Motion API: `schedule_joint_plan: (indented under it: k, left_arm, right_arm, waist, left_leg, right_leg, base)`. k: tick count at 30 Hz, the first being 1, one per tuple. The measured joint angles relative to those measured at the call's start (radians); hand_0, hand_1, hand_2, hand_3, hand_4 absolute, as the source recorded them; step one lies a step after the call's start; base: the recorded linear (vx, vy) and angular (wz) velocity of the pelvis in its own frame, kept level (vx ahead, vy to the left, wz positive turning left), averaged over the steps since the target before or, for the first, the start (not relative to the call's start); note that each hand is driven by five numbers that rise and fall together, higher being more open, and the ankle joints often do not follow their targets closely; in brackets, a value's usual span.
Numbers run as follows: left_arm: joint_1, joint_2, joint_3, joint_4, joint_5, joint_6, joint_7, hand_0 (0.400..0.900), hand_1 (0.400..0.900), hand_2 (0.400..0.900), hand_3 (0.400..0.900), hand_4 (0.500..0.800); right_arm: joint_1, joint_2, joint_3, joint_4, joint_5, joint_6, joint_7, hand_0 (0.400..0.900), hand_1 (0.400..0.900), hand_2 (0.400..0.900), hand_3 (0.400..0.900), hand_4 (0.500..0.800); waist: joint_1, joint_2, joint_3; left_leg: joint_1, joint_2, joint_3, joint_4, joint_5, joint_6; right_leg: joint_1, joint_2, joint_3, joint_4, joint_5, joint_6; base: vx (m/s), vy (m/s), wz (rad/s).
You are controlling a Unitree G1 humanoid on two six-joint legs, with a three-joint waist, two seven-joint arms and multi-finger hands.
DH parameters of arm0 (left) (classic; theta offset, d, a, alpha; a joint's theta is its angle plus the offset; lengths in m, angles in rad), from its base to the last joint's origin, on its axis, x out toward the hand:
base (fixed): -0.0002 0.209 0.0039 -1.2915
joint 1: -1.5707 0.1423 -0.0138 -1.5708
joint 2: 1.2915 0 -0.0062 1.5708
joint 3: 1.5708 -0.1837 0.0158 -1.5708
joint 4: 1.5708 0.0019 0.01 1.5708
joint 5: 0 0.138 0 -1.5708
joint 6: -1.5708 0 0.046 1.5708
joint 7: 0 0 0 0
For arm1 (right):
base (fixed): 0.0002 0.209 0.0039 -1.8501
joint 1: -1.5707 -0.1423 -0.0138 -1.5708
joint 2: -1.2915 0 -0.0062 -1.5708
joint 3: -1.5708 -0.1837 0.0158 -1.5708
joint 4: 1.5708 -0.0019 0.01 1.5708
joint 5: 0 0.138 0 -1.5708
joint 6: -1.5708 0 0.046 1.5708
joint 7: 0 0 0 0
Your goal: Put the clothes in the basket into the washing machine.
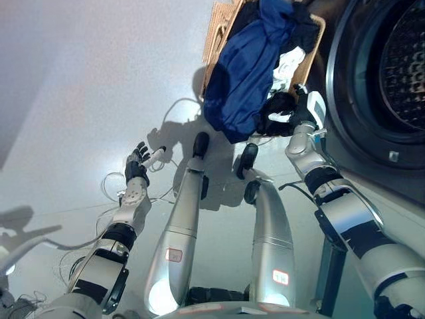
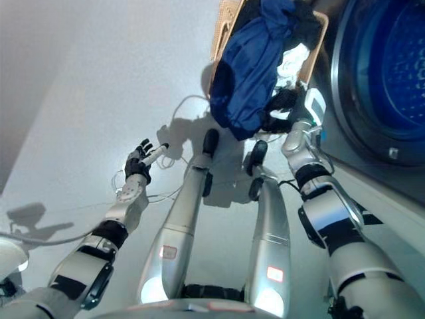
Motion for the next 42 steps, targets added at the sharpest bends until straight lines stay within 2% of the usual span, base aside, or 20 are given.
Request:
schedule_joint_plan:
  k: [3, 6, 8, 12, 14, 15, 16, 17, 18, 20, 26, 31, 36, 42]
  left_arm:
    - [-0.011, 0.000, 0.002, -0.024, -0.020, -0.011, 0.004, 0.900, 0.900, 0.900, 0.900, 0.800]
    - [-0.014, -0.006, 0.001, -0.020, -0.031, -0.008, 0.011, 0.900, 0.900, 0.900, 0.900, 0.800]
    - [-0.018, -0.018, 0.001, -0.021, -0.032, -0.010, 0.011, 0.900, 0.900, 0.900, 0.900, 0.800]
    - [-0.021, -0.027, 0.001, -0.020, -0.036, -0.006, 0.013, 0.900, 0.900, 0.900, 0.900, 0.800]
    - [-0.022, -0.032, 0.001, -0.023, -0.036, -0.007, 0.013, 0.900, 0.900, 0.900, 0.900, 0.800]
    - [-0.027, -0.030, 0.002, -0.024, -0.037, -0.010, 0.014, 0.900, 0.900, 0.900, 0.900, 0.800]
    - [-0.033, -0.027, 0.003, -0.017, -0.038, -0.010, 0.018, 0.900, 0.900, 0.900, 0.900, 0.800]
    - [-0.034, -0.032, 0.003, -0.002, -0.040, -0.008, 0.020, 0.900, 0.900, 0.900, 0.900, 0.800]
    - [-0.043, -0.037, 0.004, 0.007, -0.040, -0.004, 0.020, 0.900, 0.900, 0.900, 0.900, 0.800]
    - [-0.042, -0.046, 0.002, 0.006, -0.040, -0.004, 0.020, 0.900, 0.900, 0.900, 0.900, 0.800]
    - [-0.043, -0.048, 0.003, 0.011, -0.040, -0.005, 0.030, 0.900, 0.900, 0.900, 0.900, 0.800]
    - [-0.050, -0.049, 0.005, 0.009, -0.040, -0.008, 0.037, 0.900, 0.900, 0.900, 0.900, 0.800]
    - [-0.043, -0.049, 0.026, 0.010, -0.039, -0.009, 0.051, 0.900, 0.900, 0.900, 0.900, 0.800]
    - [-0.021, -0.061, 0.093, 0.009, -0.039, -0.008, 0.055, 0.900, 0.900, 0.900, 0.900, 0.800]
  right_arm:
    - [-0.017, -0.028, -0.002, 0.007, 0.016, -0.011, -0.019, 0.900, 0.900, 0.900, 0.900, 0.800]
    - [-0.018, -0.031, 0.004, 0.004, 0.011, -0.036, -0.048, 0.900, 0.900, 0.900, 0.900, 0.800]
    - [-0.021, -0.031, 0.003, 0.004, 0.011, -0.036, -0.041, 0.400, 0.400, 0.400, 0.400, 0.500]
    - [-0.061, -0.034, 0.003, 0.004, 0.012, -0.033, -0.033, 0.400, 0.400, 0.400, 0.400, 0.500]
    - [-0.068, -0.038, 0.001, 0.018, 0.015, -0.023, -0.018, 0.400, 0.400, 0.400, 0.400, 0.500]
    - [-0.067, -0.046, -0.001, 0.025, 0.015, -0.020, -0.024, 0.400, 0.400, 0.400, 0.400, 0.500]
    - [-0.064, -0.055, -0.001, 0.026, 0.016, -0.018, -0.021, 0.400, 0.400, 0.400, 0.400, 0.500]
    - [-0.064, -0.061, 0.002, 0.017, 0.016, -0.018, -0.014, 0.400, 0.400, 0.400, 0.400, 0.500]
    - [-0.071, -0.073, 0.004, -0.003, 0.016, -0.018, -0.009, 0.400, 0.400, 0.400, 0.400, 0.500]
    - [-0.052, -0.068, 0.003, -0.012, 0.016, -0.007, -0.005, 0.400, 0.400, 0.400, 0.400, 0.500]
    - [-0.044, -0.074, 0.012, -0.100, 0.003, 0.014, -0.007, 0.400, 0.400, 0.400, 0.400, 0.500]
    - [-0.043, -0.079, 0.013, -0.203, -0.028, 0.022, -0.051, 0.400, 0.400, 0.400, 0.400, 0.500]
    - [-0.028, -0.102, 0.030, -0.394, -0.151, 0.037, -0.093, 0.400, 0.400, 0.400, 0.400, 0.500]
    - [-0.024, -0.177, 0.033, -0.589, -0.255, 0.044, -0.098, 0.400, 0.400, 0.400, 0.400, 0.500]
  waist:
    - [0.001, 0.016, 0.003]
    - [-0.012, 0.018, 0.003]
    - [-0.008, 0.017, 0.001]
    - [-0.002, 0.017, 0.001]
    - [0.007, 0.018, 0.001]
    - [0.004, 0.018, 0.000]
    - [-0.002, 0.019, 0.000]
    - [0.003, 0.021, 0.000]
    - [-0.001, 0.023, 0.000]
    - [0.000, 0.023, 0.000]
    - [-0.012, 0.023, 0.000]
    - [-0.026, 0.022, 0.001]
    - [-0.053, 0.018, 0.003]
    - [-0.090, 0.005, 0.004]
  left_leg:
    - [-0.124, -0.010, 0.013, 0.119, -0.028, -0.004]
    - [-0.172, -0.009, 0.014, 0.165, -0.032, -0.008]
    - [-0.180, -0.008, 0.012, 0.152, -0.033, -0.012]
    - [-0.187, -0.009, 0.005, 0.107, -0.037, -0.019]
    - [-0.189, -0.009, 0.010, 0.101, -0.037, -0.020]
    - [-0.195, -0.010, 0.018, 0.099, -0.040, -0.034]
    - [-0.205, -0.019, 0.017, 0.178, -0.073, -0.047]
    - [-0.176, -0.015, 0.006, 0.269, -0.114, -0.036]
    - [-0.170, -0.014, 0.003, 0.254, -0.140, -0.041]
    - [-0.162, -0.010, 0.014, 0.245, -0.129, -0.036]
    - [-0.149, -0.004, 0.012, 0.241, -0.120, -0.033]
    - [-0.145, 0.008, 0.015, 0.241, -0.122, -0.026]
    - [-0.128, 0.011, 0.015, 0.233, -0.118, -0.020]
    - [-0.100, 0.012, 0.018, 0.189, -0.099, -0.007]
  right_leg:
    - [-0.133, -0.011, 0.018, 0.136, -0.035, -0.012]
    - [-0.184, -0.011, 0.024, 0.188, -0.037, -0.015]
    - [-0.199, -0.011, 0.023, 0.183, -0.037, -0.015]
    - [-0.215, -0.009, 0.020, 0.141, -0.037, -0.014]
    - [-0.215, 0.003, 0.041, 0.209, -0.063, -0.024]
    - [-0.216, -0.003, 0.048, 0.221, -0.063, -0.023]
    - [-0.223, -0.016, 0.041, 0.216, -0.063, -0.025]
    - [-0.225, -0.015, 0.031, 0.217, -0.062, -0.023]
    - [-0.230, -0.015, 0.034, 0.203, -0.060, -0.019]
    - [-0.213, -0.004, 0.051, 0.220, -0.052, -0.021]
    - [-0.193, 0.002, 0.039, 0.201, -0.037, -0.029]
    - [-0.179, 0.012, 0.036, 0.179, -0.027, -0.022]
    - [-0.158, 0.016, 0.037, 0.162, -0.018, -0.019]
    - [-0.127, 0.018, 0.044, 0.110, 0.004, -0.006]
  base:
    - [-0.01, -0.018, 0.04]
    - [-0.01, -0.018, 0.03]
    - [0.00, 0.000, 0.00]
    - [0.00, 0.000, 0.00]
    - [0.00, 0.000, 0.00]
    - [0.00, 0.003, -0.03]
    - [0.00, 0.004, -0.05]
    - [0.00, 0.004, -0.05]
    - [0.00, 0.006, -0.08]
    - [0.00, 0.004, -0.06]
    - [-0.01, 0.012, -0.06]
    - [-0.02, 0.009, -0.07]
    - [0.00, 0.000, -0.01]
    - [0.00, -0.011, -0.08]
